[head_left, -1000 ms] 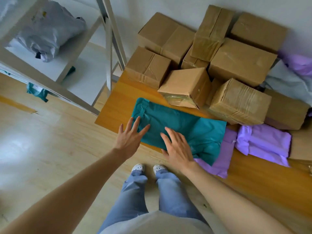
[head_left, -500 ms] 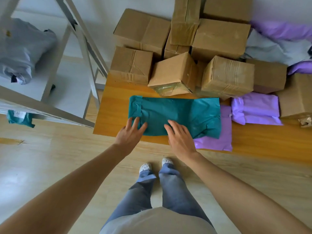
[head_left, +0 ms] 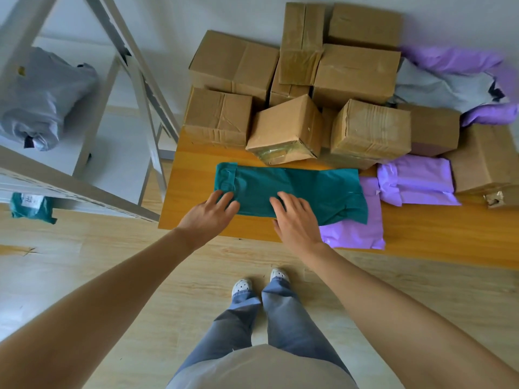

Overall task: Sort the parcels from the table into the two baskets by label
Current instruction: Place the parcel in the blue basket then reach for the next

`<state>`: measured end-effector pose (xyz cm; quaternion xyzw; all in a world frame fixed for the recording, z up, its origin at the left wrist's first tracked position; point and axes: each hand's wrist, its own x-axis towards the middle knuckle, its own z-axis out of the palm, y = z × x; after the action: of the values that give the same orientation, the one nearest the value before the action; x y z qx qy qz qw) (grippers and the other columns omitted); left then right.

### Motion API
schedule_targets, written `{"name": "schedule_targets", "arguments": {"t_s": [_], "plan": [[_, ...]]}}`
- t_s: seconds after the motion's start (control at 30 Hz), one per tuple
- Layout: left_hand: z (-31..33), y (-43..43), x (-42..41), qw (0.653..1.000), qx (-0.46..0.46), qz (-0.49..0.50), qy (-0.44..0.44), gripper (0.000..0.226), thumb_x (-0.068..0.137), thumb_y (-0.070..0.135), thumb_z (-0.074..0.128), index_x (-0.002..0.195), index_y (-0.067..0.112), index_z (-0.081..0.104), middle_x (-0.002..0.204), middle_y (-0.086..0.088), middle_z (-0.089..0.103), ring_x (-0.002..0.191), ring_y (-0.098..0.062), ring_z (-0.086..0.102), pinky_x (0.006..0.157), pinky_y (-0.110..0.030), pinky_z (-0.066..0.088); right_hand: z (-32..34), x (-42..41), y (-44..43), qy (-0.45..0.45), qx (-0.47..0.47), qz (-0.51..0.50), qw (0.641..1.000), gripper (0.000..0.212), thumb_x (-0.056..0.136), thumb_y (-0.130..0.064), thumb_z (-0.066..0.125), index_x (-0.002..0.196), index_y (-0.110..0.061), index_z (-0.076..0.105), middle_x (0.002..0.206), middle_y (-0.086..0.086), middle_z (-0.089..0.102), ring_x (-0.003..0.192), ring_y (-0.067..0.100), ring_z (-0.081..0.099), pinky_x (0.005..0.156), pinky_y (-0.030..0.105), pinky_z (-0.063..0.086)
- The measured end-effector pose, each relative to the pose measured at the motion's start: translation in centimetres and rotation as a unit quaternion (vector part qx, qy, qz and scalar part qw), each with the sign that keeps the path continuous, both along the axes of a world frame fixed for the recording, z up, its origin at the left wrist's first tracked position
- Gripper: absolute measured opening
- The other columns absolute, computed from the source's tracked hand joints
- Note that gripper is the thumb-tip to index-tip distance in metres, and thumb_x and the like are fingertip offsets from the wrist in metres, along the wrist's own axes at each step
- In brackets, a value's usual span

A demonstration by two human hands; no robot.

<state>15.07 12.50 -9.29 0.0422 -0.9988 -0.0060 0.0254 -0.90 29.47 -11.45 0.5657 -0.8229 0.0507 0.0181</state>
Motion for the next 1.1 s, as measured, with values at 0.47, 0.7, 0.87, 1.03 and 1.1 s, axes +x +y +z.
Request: {"name": "schedule_targets", "arguments": {"t_s": [0.47, 0.7, 0.87, 1.03, 1.1], "plan": [[2.3, -2.1, -0.2, 0.990, 0.044, 0.077, 0.105, 0.022, 0.078, -0.004, 0.069, 0.095, 0.002, 0.058, 0.094, -0.012, 0.064, 0.084, -0.030, 0.063, 0.042, -0.032, 0.049, 2.4, -0.7, -1.9, 0.000, -0.090, 0.013, 0.996, 0.045, 0.065, 0.008, 0.078, 0.107, -0.001, 0.065, 0.102, 0.014, 0.066, 0.089, 0.031, 0.066, 0.077, 0.039, 0.055], [4.6, -3.3, -1.0, 0.937, 0.190, 0.250, 0.152, 0.064, 0.089, 0.043, 0.064, 0.134, 0.005, 0.040, 0.126, -0.012, 0.057, 0.111, -0.031, 0.058, 0.064, -0.043, 0.056, 5.7, -0.6, -2.3, -0.085, -0.132, -0.049, 0.986, 0.038, 0.072, 0.008, 0.074, 0.107, -0.003, 0.064, 0.100, 0.009, 0.066, 0.085, 0.030, 0.063, 0.071, 0.036, 0.050], [6.6, -3.5, -1.5, 0.882, 0.274, 0.343, 0.169, 0.092, 0.077, 0.069, 0.055, 0.143, 0.013, 0.025, 0.135, -0.005, 0.050, 0.117, -0.023, 0.054, 0.076, -0.042, 0.056, 9.1, -1.5, -3.2, -0.200, -0.164, -0.115, 0.959, 0.031, 0.086, -0.010, 0.069, 0.116, -0.006, 0.059, 0.109, 0.005, 0.064, 0.097, 0.021, 0.061, 0.075, 0.026, 0.047], [7.9, -3.0, -2.5, 0.872, 0.296, 0.367, 0.129, 0.082, 0.084, 0.058, 0.060, 0.144, 0.014, 0.025, 0.138, -0.005, 0.049, 0.118, -0.024, 0.054, 0.079, -0.043, 0.053, 11.9, -2.6, -3.5, -0.256, -0.185, -0.162, 0.935, 0.031, 0.088, -0.021, 0.069, 0.115, -0.010, 0.058, 0.109, 0.002, 0.065, 0.096, 0.018, 0.059, 0.073, 0.024, 0.039], [8.3, -2.7, -3.3, 0.860, 0.328, 0.378, 0.102, 0.076, 0.086, 0.054, 0.061, 0.143, 0.015, 0.029, 0.138, -0.005, 0.050, 0.118, -0.024, 0.055, 0.080, -0.041, 0.052, 13.0, -3.1, -3.5, -0.285, -0.209, -0.181, 0.918, 0.034, 0.086, -0.023, 0.071, 0.115, -0.011, 0.059, 0.108, 0.002, 0.066, 0.097, 0.019, 0.060, 0.076, 0.028, 0.045]]}}
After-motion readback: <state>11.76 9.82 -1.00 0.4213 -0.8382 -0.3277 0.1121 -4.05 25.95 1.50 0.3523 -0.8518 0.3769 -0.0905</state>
